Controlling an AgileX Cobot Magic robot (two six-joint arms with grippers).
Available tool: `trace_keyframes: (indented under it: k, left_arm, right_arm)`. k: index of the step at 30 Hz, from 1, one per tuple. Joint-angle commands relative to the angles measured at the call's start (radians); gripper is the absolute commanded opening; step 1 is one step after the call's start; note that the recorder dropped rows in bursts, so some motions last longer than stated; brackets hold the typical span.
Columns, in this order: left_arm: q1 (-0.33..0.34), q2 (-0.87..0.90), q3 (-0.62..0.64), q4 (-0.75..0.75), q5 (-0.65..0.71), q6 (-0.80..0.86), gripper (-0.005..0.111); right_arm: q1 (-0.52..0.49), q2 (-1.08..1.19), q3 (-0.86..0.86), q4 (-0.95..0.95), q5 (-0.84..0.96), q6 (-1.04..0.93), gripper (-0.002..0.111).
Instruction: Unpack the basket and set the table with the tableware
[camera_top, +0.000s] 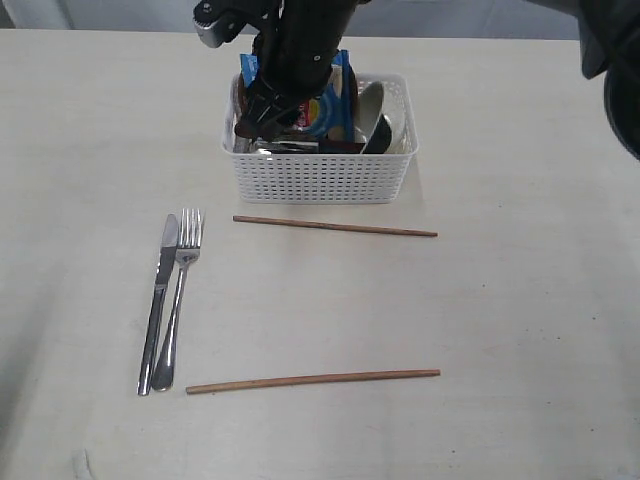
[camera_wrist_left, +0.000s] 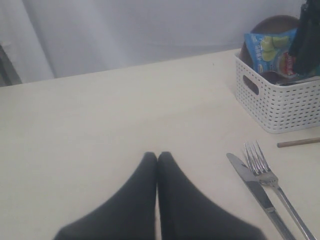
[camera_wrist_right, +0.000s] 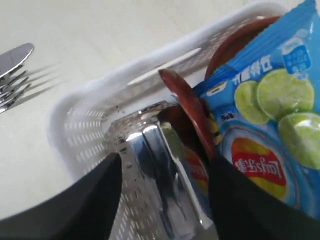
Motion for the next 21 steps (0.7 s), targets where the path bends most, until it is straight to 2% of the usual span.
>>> trace_keyframes:
  k: [1,13,18,21]
  left_arm:
    - [0.002,-0.003,0.002,-0.001,-0.004,0.0,0.0]
    - [0.002,-0.003,0.002,-0.001,-0.004,0.0,0.0]
    - [0.002,-0.003,0.002,-0.001,-0.004,0.0,0.0]
    - [0.002,-0.003,0.002,-0.001,-0.004,0.0,0.0]
  right_arm:
    - [-0.007,0.037,0.005,0.026,-0.041,0.004,0.05]
    - [-0.007,0.109,0.005,0.033,-0.11,0.02,0.05]
    - [-0.007,0.113,0.005,0.005,-0.117,0.038,0.05]
    - [-0.007,0.106,0.005,-0.073,-0.152,0.107,0.05]
